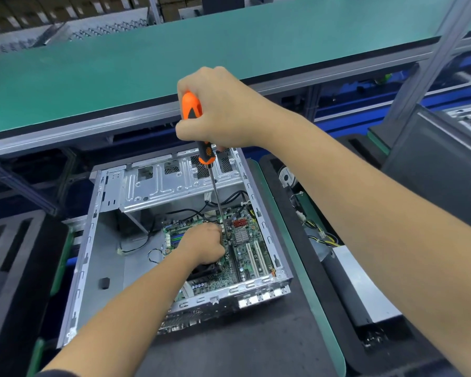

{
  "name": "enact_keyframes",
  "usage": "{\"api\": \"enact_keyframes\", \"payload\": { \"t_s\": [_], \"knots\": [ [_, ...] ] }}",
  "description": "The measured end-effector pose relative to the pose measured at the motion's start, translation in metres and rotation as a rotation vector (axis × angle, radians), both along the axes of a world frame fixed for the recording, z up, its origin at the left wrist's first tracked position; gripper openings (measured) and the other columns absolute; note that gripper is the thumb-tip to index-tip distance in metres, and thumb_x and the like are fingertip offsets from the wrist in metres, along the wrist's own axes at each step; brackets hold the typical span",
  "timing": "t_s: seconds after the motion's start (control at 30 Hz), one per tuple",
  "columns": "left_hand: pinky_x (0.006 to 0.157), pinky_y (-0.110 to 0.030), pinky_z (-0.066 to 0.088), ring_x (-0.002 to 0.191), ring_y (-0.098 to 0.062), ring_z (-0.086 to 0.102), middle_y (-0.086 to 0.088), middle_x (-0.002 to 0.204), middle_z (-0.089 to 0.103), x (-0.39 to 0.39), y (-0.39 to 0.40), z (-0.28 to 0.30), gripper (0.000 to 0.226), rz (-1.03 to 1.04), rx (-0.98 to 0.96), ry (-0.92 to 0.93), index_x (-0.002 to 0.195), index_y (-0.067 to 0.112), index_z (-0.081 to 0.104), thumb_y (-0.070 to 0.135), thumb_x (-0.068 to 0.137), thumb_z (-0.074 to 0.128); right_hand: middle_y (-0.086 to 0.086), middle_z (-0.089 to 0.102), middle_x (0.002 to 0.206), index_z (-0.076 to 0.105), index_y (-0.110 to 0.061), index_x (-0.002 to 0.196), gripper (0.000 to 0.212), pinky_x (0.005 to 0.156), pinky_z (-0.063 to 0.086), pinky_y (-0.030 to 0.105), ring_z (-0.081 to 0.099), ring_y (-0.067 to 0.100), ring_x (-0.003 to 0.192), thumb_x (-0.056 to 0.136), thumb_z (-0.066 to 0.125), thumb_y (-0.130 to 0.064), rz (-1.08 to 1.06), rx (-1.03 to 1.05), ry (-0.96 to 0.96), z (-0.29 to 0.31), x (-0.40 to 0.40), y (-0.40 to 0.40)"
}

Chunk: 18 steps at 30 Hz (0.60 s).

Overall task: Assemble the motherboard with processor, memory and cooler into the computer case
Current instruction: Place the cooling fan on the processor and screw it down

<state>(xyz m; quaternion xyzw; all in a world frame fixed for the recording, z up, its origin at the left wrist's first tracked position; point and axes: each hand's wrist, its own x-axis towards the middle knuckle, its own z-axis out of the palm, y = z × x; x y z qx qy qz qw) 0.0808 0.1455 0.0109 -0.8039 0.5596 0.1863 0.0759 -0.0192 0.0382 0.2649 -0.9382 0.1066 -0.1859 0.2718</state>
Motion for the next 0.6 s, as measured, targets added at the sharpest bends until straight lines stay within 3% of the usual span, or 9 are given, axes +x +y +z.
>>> {"api": "enact_keyframes", "payload": {
  "t_s": [0.13, 0.23, 0.33, 0.47, 0.53, 0.6],
  "knots": [
    [0.091, -0.038, 0.044, 0.096, -0.021, 0.055, -0.007, 0.111, 0.062, -0.002, 0.002, -0.006, 0.041, -0.011, -0.061, -0.05, 0.103, 0.012, 0.06, 0.037, 0.094, 0.028, -0.006, 0.043, 0.062, 0.053, -0.009, 0.08, 0.021, 0.04, 0.033, 0.009, 0.038, 0.006, 0.044, 0.081, 0.064, -0.027, -0.001, 0.015, -0.003, -0.001, -0.001, -0.002],
    [0.087, -0.036, 0.045, 0.085, -0.016, 0.051, -0.005, 0.104, 0.063, 0.0, 0.004, -0.007, 0.042, -0.026, -0.113, -0.04, 0.091, 0.016, 0.056, 0.037, 0.096, 0.021, -0.004, 0.043, 0.062, 0.052, -0.009, 0.079, 0.021, 0.04, 0.033, 0.01, 0.039, 0.005, 0.041, 0.08, 0.064, -0.026, -0.002, 0.017, 0.0, -0.003, -0.001, -0.001],
    [0.072, -0.03, 0.039, 0.079, -0.018, 0.052, -0.006, 0.092, 0.062, -0.003, 0.005, -0.001, 0.034, -0.013, -0.145, 0.01, 0.083, 0.015, 0.052, 0.032, 0.096, 0.026, -0.003, 0.044, 0.062, 0.052, -0.008, 0.08, 0.02, 0.038, 0.036, 0.013, 0.041, 0.006, 0.037, 0.08, 0.063, -0.024, 0.001, 0.039, 0.004, -0.004, -0.002, 0.0],
    [0.082, -0.032, 0.043, 0.091, -0.027, 0.056, -0.009, 0.094, 0.063, 0.005, 0.001, 0.016, 0.025, 0.249, -0.312, 0.431, 0.082, 0.005, 0.06, 0.008, 0.091, 0.038, -0.003, 0.046, 0.065, 0.059, 0.002, 0.088, 0.029, 0.042, 0.034, 0.014, 0.039, 0.01, 0.048, 0.08, 0.063, -0.025, -0.014, -0.004, -0.03, 0.001, 0.0, 0.0],
    [0.086, -0.033, 0.041, 0.09, -0.02, 0.056, 0.002, 0.087, 0.065, 0.015, 0.007, 0.024, 0.024, 0.34, -0.47, 0.456, 0.073, 0.018, 0.063, 0.002, 0.082, 0.048, -0.001, 0.047, 0.068, 0.06, 0.005, 0.091, 0.034, 0.044, 0.035, 0.016, 0.039, 0.012, 0.052, 0.08, 0.064, -0.027, -0.007, 0.001, -0.065, 0.005, 0.002, 0.002],
    [0.083, -0.032, 0.042, 0.088, -0.015, 0.053, 0.012, 0.08, 0.061, 0.021, 0.019, 0.027, 0.029, 0.286, -0.48, 0.402, 0.068, 0.03, 0.058, 0.002, 0.076, 0.055, 0.0, 0.048, 0.069, 0.059, 0.005, 0.091, 0.035, 0.043, 0.036, 0.016, 0.04, 0.012, 0.051, 0.08, 0.064, -0.027, 0.007, 0.011, -0.083, 0.009, 0.003, 0.005]
  ]
}}
